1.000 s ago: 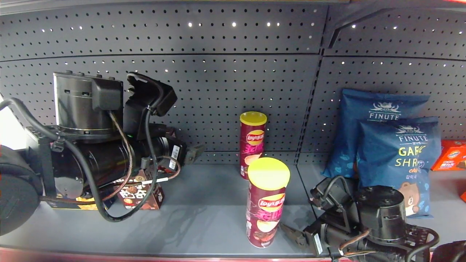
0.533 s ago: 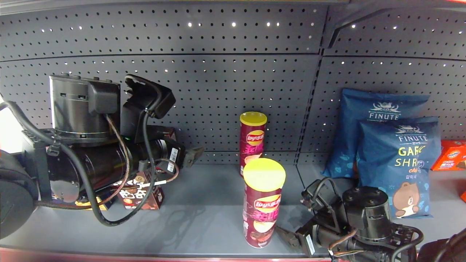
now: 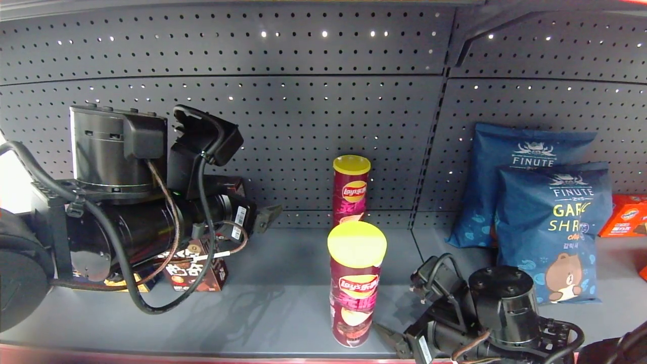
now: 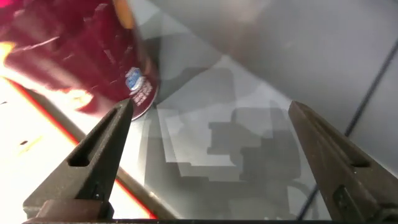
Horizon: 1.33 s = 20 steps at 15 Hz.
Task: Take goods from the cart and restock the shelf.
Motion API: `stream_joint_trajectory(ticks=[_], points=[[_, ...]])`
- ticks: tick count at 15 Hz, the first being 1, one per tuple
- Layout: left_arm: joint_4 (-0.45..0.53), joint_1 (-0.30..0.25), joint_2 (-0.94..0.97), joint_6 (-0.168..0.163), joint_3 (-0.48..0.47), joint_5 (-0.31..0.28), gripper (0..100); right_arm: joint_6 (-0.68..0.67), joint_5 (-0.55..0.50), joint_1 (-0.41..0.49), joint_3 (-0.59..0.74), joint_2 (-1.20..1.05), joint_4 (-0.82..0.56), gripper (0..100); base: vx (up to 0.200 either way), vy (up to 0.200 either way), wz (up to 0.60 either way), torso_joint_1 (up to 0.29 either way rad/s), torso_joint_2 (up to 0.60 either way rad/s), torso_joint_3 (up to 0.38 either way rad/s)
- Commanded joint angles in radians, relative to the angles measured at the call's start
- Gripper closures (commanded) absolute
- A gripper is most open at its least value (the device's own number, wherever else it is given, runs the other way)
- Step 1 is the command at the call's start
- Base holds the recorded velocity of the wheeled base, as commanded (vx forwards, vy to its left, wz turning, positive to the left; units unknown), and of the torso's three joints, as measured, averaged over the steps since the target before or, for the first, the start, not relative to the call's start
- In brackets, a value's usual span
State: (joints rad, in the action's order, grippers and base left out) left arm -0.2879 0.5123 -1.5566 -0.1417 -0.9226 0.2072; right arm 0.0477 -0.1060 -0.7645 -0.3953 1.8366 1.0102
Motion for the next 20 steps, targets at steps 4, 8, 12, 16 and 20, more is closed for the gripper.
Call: stream_joint_trajectory(ticks=[4, 8, 12, 16, 20], points=[[0.001, 0.018, 0.003, -0.001, 0.021, 0.000, 0, -0.002, -0.001, 0.002, 0.023, -0.030, 0.001, 0, 0.000, 0.000, 0.00, 0.000, 0.00, 0.000], [0.001, 0.049, 0.026, -0.002, 0.050, 0.000, 0, -0.002, 0.000, 0.045, 0.062, -0.059, 0.002, 0, 0.000, 0.000, 0.00, 0.000, 0.00, 0.000], [0.013, 0.110, 0.119, -0.045, 0.186, 0.003, 0, -0.002, 0.002, 0.088, 0.073, -0.069, 0.002, 0, 0.000, 0.000, 0.00, 0.000, 0.00, 0.000], [0.003, 0.147, 0.178, -0.091, 0.304, 0.003, 0, -0.002, 0.005, 0.094, 0.075, -0.069, 0.002, 0, 0.000, 0.000, 0.00, 0.000, 0.00, 0.000], [0.001, 0.170, 0.162, -0.091, 0.301, 0.000, 0, -0.002, 0.009, 0.094, 0.059, -0.062, 0.007, 0, 0.000, 0.000, 0.00, 0.000, 0.00, 0.000]])
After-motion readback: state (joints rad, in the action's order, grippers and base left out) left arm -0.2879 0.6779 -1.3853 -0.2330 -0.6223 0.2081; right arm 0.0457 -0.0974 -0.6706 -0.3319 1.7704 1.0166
